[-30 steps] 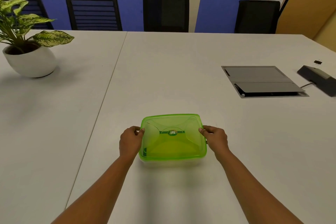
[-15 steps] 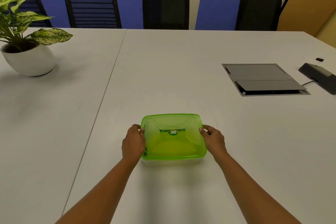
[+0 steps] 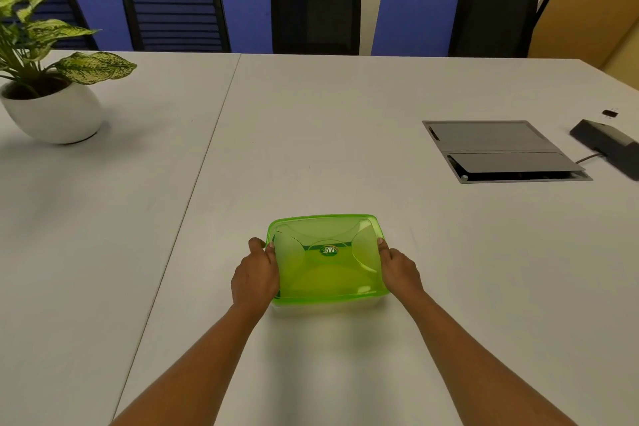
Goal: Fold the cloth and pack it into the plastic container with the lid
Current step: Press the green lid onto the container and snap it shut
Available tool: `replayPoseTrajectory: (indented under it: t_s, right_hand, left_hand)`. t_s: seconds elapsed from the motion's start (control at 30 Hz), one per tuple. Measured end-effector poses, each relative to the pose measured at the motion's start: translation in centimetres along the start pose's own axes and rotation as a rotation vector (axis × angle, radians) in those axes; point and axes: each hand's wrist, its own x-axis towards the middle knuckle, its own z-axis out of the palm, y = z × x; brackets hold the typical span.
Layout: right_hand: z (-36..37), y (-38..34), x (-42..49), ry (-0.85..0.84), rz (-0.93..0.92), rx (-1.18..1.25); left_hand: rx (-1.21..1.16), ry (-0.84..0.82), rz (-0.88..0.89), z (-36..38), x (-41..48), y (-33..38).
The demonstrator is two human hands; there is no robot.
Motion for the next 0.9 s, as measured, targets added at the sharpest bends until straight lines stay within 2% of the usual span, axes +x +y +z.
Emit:
replayPoseTrajectory:
  t_s: [0.37,0.67,0.8,0.9]
  right_hand:
    - [0.4,0.6,0.4,-0.005,0.025,0.049]
    - [0.4,0.9,0.4,-0.010,0.027,0.092]
    - [0.5,1.0,0.3,-0.003,0.024,0.114]
    - [0.5,1.0,0.2,-0.003,0.020,0.124]
  left_hand:
    - [0.090,-0.069,0.008,0.0,0.1,-0.3]
    - [0.059,-0.174,-0.044,-0.9,-0.1,-0.2]
    - [0.113,-0.151,-0.070,-1.0,0.3,-0.5]
    - [0.021,-0.139,-0.062,-0.9,1.0,0.2]
